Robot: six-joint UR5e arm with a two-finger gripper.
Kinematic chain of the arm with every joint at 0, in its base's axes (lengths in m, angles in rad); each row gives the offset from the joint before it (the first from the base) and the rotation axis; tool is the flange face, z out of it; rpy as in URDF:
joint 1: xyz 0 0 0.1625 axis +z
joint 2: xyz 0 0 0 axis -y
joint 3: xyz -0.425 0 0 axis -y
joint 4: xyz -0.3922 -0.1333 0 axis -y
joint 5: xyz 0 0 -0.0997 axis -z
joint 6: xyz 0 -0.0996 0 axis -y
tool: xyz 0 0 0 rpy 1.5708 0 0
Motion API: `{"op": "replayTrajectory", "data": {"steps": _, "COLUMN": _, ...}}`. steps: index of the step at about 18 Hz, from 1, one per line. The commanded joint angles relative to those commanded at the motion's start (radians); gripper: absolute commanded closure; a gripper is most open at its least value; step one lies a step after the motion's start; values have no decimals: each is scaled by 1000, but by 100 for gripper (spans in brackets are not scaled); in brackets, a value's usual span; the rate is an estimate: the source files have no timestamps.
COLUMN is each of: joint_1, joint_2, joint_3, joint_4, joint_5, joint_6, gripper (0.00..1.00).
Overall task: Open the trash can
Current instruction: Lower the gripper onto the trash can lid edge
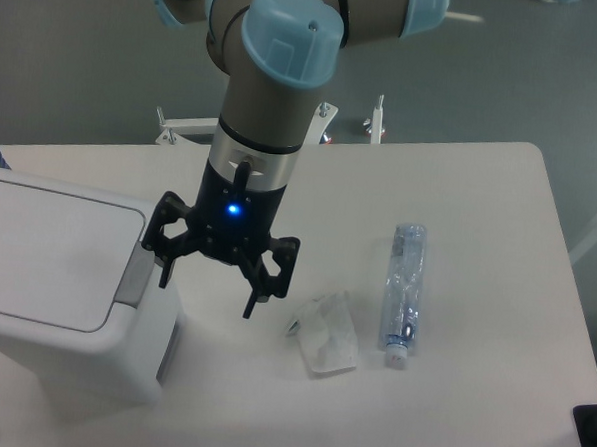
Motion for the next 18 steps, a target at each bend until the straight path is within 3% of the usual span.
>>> {"op": "replayTrajectory", "data": {"steps": 4, "joint_1": -3, "joint_2": -14, "joint_3": -2, "joint_4": 54, "joint_5": 0, "joint_6": -8, "gripper": 0}}
{"op": "replayTrajectory", "data": {"steps": 18, "joint_1": -15, "joint_2": -5, "joint_3": -37, "joint_4": 58, "joint_5": -3, "joint_6": -8, "gripper": 0}}
